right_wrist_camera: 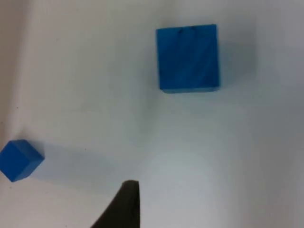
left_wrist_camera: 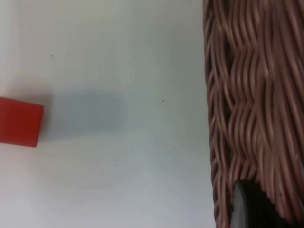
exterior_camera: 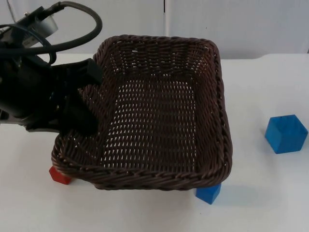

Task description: Pick up the basket with the left hand and place the largest block into the basket with the right hand.

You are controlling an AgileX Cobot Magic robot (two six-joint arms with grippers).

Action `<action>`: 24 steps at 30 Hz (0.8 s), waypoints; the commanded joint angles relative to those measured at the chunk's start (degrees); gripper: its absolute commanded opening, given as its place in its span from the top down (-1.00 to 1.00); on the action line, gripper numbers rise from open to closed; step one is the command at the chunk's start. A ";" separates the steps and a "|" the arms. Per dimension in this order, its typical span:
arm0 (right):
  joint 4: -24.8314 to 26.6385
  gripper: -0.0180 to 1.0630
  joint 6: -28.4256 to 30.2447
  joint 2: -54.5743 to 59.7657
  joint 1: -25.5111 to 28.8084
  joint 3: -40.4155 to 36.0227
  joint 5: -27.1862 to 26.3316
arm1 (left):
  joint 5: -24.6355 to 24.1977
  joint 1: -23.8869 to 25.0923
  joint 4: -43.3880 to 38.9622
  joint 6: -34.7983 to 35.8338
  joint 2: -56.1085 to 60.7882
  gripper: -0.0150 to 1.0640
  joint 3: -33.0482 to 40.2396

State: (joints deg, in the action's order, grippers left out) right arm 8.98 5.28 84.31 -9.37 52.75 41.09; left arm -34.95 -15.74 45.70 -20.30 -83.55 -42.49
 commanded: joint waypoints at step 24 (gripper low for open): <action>-4.82 -0.98 -7.90 22.23 -3.97 0.41 -31.48 | 1.48 -0.24 1.65 -0.22 0.73 0.98 -0.04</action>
State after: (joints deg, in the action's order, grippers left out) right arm 4.51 -2.61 105.08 -13.04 52.86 12.44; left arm -34.60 -15.74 45.93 -20.30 -83.55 -42.49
